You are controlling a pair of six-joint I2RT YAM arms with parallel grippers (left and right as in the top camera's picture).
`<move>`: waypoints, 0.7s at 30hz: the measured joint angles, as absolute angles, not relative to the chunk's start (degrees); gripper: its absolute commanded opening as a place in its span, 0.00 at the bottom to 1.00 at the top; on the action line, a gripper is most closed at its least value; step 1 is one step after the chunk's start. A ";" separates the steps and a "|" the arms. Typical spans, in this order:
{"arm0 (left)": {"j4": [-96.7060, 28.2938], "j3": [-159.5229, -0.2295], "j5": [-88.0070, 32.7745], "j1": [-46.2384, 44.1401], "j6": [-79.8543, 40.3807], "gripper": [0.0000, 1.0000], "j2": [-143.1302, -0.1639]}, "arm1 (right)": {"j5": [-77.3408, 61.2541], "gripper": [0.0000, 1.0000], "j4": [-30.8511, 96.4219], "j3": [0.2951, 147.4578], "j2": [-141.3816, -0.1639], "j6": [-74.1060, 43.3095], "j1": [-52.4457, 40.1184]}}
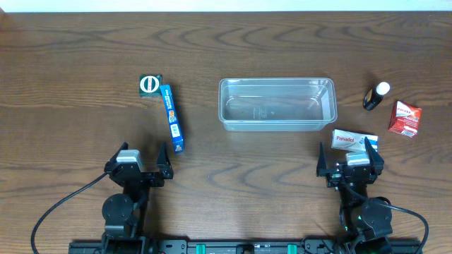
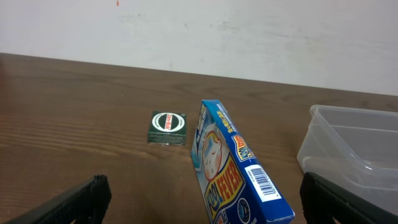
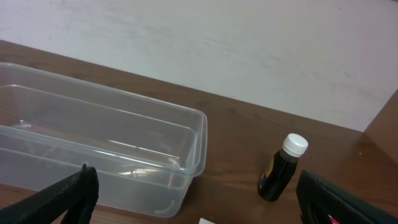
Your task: Pack container
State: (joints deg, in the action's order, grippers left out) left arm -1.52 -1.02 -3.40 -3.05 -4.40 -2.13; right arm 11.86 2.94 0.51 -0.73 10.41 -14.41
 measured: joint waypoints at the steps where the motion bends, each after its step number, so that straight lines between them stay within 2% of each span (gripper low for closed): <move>1: -1.52 -1.02 -3.40 -3.05 -4.40 0.98 -2.13 | 11.86 0.99 2.94 0.51 -0.73 10.41 -14.41; 21: -0.38 -1.02 -3.14 -3.05 -5.06 0.98 -2.13 | 11.86 0.99 2.94 0.51 -0.73 10.41 -14.41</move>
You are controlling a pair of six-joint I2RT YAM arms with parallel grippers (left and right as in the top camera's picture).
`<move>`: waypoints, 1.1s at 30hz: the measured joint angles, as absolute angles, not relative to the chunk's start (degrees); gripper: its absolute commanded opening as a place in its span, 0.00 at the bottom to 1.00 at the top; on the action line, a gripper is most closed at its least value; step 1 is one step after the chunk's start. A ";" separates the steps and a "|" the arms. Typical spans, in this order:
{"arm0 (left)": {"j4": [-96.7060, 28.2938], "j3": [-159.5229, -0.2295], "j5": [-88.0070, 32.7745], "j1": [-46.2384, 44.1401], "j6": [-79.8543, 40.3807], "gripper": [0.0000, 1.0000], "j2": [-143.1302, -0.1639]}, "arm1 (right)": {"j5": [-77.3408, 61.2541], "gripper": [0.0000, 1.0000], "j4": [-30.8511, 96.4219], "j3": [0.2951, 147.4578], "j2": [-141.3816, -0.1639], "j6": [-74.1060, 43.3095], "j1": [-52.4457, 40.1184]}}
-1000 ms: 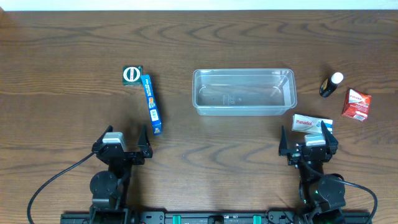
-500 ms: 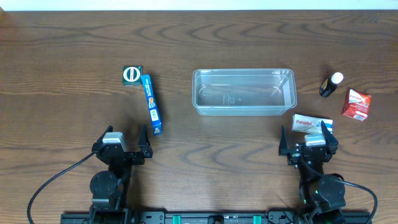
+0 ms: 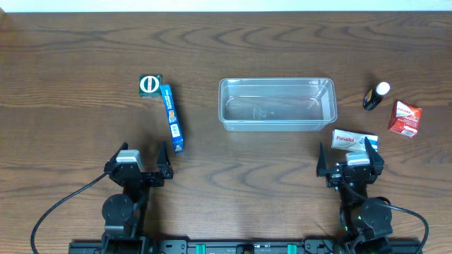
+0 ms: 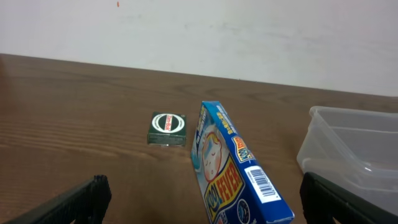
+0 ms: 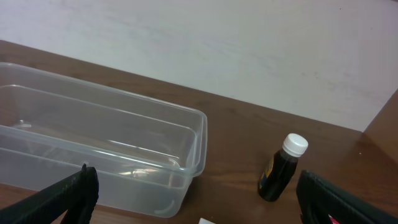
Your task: Pack container
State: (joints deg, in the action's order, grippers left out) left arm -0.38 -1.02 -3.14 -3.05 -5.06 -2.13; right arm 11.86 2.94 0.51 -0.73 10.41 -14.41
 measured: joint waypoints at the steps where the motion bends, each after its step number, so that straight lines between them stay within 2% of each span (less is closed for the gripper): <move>1: 0.10 -1.10 -3.29 -3.05 -5.78 0.98 -2.13 | 11.86 0.99 2.94 0.51 -0.73 10.39 -14.41; 7: -0.16 -11.35 -5.67 -3.05 -7.70 0.98 -3.64 | 11.86 0.99 2.94 0.51 -0.73 10.41 -14.41; 11: -7.31 -25.69 -6.04 -3.05 -7.92 0.98 -10.76 | 11.94 0.99 2.92 0.51 -0.73 10.41 -14.41; 24: -56.23 -75.59 -10.17 -5.43 -8.43 0.98 -64.93 | 12.10 0.99 2.85 0.51 -0.73 10.41 -14.41; 27: -61.28 -82.04 -10.50 -7.51 -8.75 0.98 -73.89 | 12.10 0.99 2.85 0.51 -0.73 10.41 -14.41; 33: -59.00 -84.14 -10.92 -11.14 -8.78 0.98 -86.04 | 12.10 0.99 2.85 0.51 -0.73 10.41 -14.41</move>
State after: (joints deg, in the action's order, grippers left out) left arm -59.00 -84.14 -10.92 -11.14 -8.78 -86.04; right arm 12.10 2.85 0.51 -0.73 10.41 -14.41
